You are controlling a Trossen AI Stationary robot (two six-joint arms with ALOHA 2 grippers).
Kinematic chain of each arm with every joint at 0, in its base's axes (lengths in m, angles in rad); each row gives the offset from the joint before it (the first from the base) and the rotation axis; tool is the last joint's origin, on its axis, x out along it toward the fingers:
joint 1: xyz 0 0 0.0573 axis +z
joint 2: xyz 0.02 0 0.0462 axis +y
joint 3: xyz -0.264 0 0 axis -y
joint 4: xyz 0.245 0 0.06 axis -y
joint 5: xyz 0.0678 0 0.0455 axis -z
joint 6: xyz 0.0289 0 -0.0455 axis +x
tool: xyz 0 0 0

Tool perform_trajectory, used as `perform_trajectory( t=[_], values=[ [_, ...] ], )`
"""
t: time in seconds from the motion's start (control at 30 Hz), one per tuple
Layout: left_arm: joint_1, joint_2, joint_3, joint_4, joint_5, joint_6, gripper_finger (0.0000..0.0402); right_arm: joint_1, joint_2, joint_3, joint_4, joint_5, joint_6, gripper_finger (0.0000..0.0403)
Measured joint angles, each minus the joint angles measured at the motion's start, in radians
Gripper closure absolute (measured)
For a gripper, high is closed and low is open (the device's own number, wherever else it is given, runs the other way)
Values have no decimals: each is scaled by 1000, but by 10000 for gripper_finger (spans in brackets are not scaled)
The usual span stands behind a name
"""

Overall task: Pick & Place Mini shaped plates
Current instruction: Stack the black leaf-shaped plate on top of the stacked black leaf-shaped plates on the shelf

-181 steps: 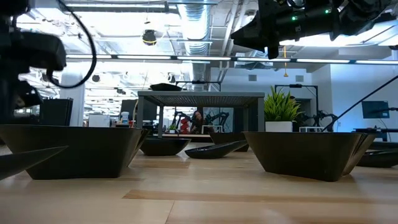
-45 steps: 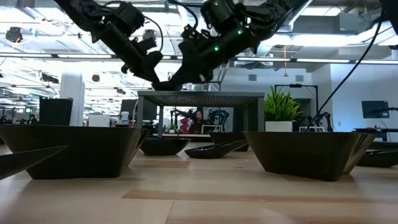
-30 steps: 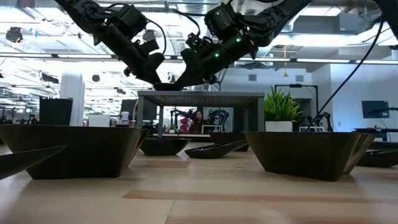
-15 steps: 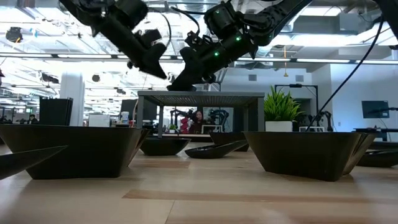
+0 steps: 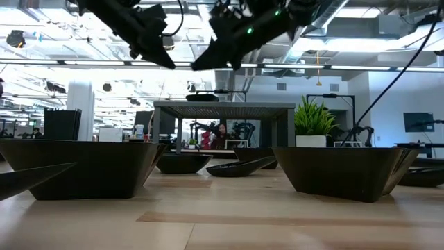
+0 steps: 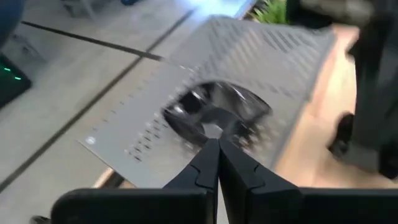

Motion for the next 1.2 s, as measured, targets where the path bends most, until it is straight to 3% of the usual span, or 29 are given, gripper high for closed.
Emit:
perform_trajectory(
  t=[0.2,0.5,0.7,0.97,1.2],
  values=[
    [-80,-1,0,-64,-15,36,389,91,-31,0,-114,1,-50,366],
    [-170,-55,0,-116,-191,87,354,262,52,-2,-177,25,7,267],
    [-175,-123,0,-135,-195,74,334,333,82,1,-211,9,-32,221],
    [-175,-160,0,-131,-194,53,339,375,232,9,-91,-50,33,223],
    [-175,-150,0,-134,-194,54,339,367,342,105,-180,-50,37,240]
  ],
)
